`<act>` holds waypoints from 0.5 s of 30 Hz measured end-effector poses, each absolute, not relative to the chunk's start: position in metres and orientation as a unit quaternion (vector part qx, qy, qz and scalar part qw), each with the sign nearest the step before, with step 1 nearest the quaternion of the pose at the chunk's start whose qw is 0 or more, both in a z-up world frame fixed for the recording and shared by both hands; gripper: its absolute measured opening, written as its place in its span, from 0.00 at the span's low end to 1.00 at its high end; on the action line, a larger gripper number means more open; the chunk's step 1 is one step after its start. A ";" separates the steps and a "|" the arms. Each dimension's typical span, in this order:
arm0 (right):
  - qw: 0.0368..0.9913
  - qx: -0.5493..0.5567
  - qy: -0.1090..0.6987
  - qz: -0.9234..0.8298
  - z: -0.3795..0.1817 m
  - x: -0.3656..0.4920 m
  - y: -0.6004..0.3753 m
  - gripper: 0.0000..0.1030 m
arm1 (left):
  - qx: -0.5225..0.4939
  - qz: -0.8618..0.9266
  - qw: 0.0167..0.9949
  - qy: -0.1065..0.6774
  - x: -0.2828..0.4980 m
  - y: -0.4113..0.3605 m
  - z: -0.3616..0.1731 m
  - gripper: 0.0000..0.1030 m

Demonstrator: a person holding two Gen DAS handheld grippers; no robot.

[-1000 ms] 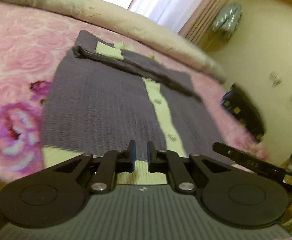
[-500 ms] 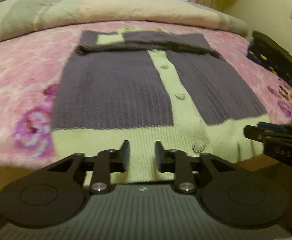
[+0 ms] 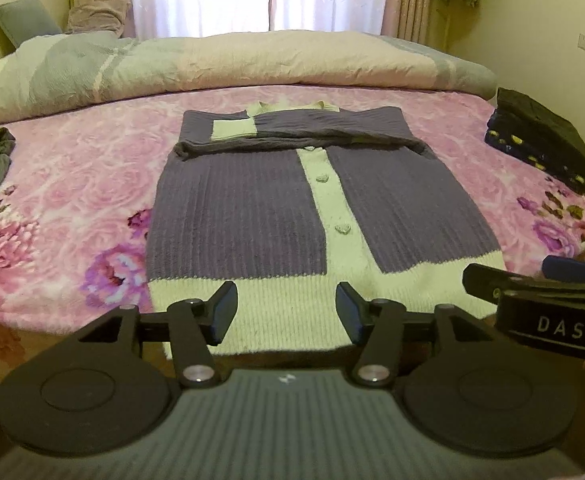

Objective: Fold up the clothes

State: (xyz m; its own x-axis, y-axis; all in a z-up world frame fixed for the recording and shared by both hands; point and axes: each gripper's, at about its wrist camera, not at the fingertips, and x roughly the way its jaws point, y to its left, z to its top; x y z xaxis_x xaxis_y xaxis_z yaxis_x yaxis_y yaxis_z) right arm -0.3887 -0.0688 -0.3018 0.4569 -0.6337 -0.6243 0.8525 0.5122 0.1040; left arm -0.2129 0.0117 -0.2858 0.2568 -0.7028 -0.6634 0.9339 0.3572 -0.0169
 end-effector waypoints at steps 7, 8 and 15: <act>0.828 0.188 0.276 -0.451 -0.301 -0.393 -0.045 0.90 | 0.209 -0.520 0.773 0.297 -0.222 0.029 -0.291 0.51; 0.828 0.186 0.277 -0.451 -0.301 -0.394 -0.042 0.90 | 0.212 -0.518 0.774 0.297 -0.224 0.032 -0.292 0.51; 0.831 0.178 0.277 -0.448 -0.299 -0.400 -0.022 0.90 | 0.213 -0.514 0.779 0.289 -0.231 0.051 -0.289 0.51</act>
